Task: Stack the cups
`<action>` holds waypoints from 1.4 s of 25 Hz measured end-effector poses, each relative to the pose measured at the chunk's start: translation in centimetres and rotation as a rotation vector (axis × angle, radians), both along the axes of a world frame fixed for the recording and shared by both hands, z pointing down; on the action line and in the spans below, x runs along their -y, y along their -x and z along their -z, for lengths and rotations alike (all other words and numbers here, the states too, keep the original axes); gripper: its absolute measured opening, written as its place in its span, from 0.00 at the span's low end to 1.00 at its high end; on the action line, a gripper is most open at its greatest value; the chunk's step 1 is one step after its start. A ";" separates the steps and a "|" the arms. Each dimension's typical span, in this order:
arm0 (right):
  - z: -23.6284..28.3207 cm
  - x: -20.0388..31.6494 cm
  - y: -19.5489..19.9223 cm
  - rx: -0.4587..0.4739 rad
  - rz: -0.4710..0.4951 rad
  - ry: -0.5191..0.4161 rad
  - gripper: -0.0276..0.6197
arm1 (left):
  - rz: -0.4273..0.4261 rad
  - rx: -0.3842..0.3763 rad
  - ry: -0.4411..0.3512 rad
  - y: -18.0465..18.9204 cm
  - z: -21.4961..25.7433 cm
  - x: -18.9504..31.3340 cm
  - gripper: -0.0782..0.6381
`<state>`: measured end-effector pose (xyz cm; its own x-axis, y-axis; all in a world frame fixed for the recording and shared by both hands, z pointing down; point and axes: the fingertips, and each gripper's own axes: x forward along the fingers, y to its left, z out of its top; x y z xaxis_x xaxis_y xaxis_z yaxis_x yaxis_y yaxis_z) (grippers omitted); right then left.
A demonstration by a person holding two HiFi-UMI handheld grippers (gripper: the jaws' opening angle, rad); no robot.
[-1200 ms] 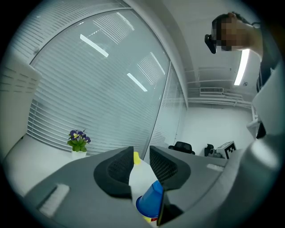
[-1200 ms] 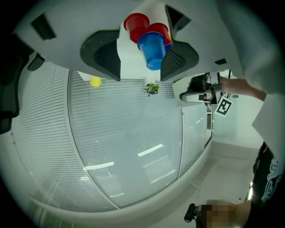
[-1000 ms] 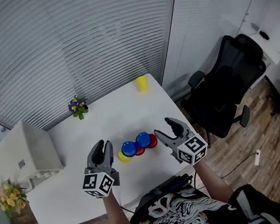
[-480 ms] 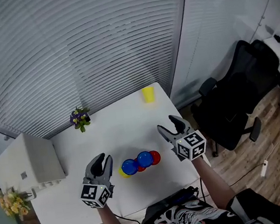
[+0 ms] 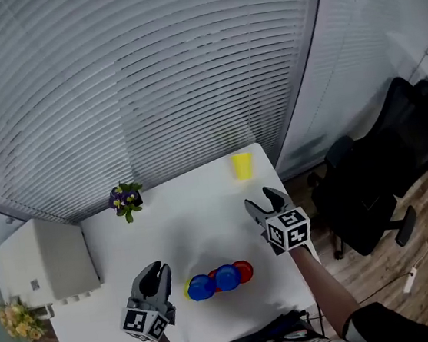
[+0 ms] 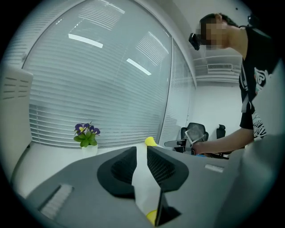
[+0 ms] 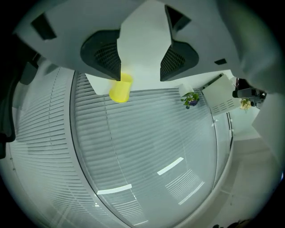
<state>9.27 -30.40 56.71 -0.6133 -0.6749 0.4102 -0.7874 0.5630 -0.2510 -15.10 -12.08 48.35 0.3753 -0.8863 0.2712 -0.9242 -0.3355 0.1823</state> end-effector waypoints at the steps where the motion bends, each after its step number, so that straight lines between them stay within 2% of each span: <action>1: -0.5 0.6 0.1 -0.011 -0.006 0.004 0.45 | 0.010 -0.003 0.006 0.1 -0.3 0.1 0.21; 10: -2.8 6.3 1.0 -0.070 -0.088 -0.013 0.45 | 0.022 0.043 0.062 0.4 -2.6 0.4 0.20; 16: -4.4 7.8 1.9 -0.140 -0.116 -0.014 0.42 | 0.038 0.047 0.110 0.8 -3.9 0.0 0.20; 19: -4.8 8.2 1.7 -0.170 -0.145 -0.016 0.34 | 0.039 0.050 0.105 0.8 -3.9 0.1 0.19; 28: -3.8 7.2 1.2 -0.149 -0.149 -0.024 0.35 | 0.045 0.058 0.088 1.1 -2.9 -0.7 0.19; 35: -2.3 4.5 0.9 -0.129 -0.127 -0.029 0.35 | 0.043 0.069 0.043 0.4 -0.8 -1.7 0.19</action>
<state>8.40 -34.89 59.03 -0.4655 -0.7564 0.4594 -0.8775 0.4621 -0.1283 -15.54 -10.33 49.19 0.3162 -0.8881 0.3337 -0.9485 -0.2885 0.1308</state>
